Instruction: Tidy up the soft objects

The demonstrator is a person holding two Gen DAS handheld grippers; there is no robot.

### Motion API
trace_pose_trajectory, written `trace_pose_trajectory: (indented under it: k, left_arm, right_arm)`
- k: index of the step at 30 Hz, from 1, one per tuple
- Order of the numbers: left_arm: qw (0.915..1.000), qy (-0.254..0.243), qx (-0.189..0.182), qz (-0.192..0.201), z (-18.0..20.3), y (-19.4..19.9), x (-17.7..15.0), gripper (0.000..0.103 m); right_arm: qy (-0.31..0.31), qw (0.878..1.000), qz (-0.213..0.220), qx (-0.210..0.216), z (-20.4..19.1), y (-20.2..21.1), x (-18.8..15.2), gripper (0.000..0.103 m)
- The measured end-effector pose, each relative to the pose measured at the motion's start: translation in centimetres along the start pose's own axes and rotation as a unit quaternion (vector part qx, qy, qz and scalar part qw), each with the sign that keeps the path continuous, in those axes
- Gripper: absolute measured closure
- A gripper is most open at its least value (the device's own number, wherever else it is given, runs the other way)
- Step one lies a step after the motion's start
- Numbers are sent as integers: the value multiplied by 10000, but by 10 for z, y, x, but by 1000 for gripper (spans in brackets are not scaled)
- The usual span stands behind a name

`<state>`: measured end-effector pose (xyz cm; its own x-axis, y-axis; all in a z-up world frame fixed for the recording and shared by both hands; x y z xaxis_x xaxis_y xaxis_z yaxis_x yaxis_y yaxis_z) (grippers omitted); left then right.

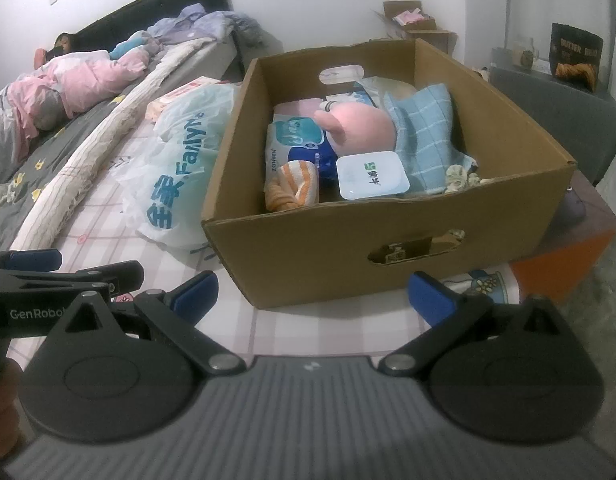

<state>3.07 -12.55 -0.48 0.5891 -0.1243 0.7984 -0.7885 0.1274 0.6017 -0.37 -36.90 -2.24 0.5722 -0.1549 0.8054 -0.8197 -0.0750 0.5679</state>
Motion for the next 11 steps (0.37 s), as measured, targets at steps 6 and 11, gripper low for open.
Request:
trace_pose_trajectory:
  k: [6, 11]
  left_arm:
    - [10000, 4, 0, 5, 1, 0, 1, 1]
    - [10000, 16, -2, -11, 2, 0, 1, 1]
  right_arm:
    - [5, 10000, 1, -1, 0, 0, 0, 1]
    - [1, 10000, 0, -16, 1, 1, 0, 1]
Point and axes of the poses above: each gripper's, at about its wrist camera, not at the fingertips, and y roughly against the way its jaws point, z to its right, x to its top, the point moved 3 cm from there along -y, roughly the way its jaws point, and after that the axes turned 11 degrees about z, right-handed, at the moved point
